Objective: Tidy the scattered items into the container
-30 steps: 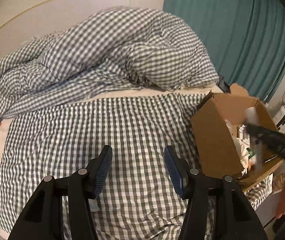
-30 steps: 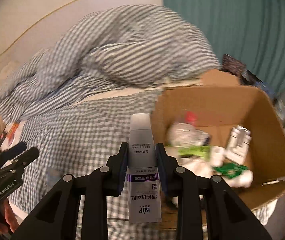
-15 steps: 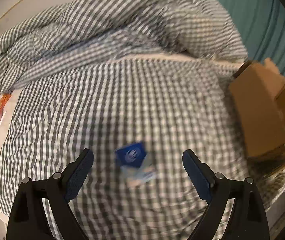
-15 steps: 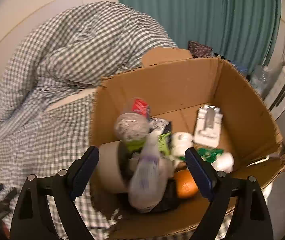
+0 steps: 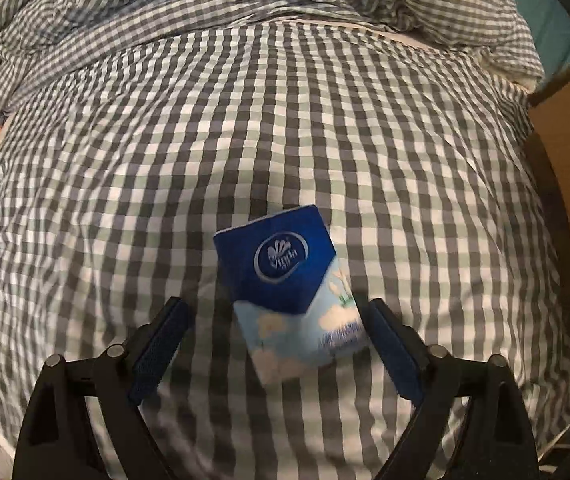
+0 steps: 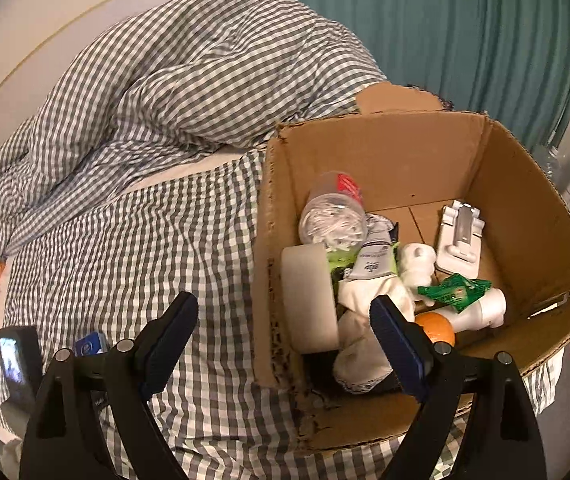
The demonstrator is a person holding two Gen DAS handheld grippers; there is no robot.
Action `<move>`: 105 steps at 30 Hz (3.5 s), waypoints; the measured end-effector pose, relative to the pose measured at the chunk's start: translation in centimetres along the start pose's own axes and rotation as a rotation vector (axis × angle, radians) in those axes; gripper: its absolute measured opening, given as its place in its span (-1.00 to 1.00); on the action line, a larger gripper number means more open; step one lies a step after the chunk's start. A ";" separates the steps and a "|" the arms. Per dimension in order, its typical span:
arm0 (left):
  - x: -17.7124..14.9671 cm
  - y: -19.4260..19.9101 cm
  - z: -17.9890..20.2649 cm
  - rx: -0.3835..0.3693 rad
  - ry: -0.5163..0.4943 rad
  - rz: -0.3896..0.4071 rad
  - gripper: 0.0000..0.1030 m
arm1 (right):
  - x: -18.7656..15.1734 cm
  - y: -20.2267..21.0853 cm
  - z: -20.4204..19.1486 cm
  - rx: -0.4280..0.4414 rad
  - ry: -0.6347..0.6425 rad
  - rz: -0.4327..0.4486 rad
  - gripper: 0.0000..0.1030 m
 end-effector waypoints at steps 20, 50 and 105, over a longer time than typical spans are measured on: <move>3.1 9.0 9.0 -0.030 -0.189 0.151 0.06 | -0.7 1.6 3.2 0.021 -0.029 0.016 0.70; 4.6 9.4 26.4 0.002 -0.384 0.216 1.00 | -1.7 2.0 16.1 -0.054 -0.177 0.024 0.71; -0.1 20.0 9.6 0.130 -0.108 0.299 1.00 | -3.8 9.0 -0.3 0.042 0.174 0.067 0.86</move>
Point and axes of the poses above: each gripper's, at about its wrist camera, not at the fingertips, and y roughly against the way its jaws point, z to its right, x to its top, the point moved 1 cm from there along -y, roughly the way its jaws point, and after that the axes turned 14 degrees about -x, right-handed, at the moved point
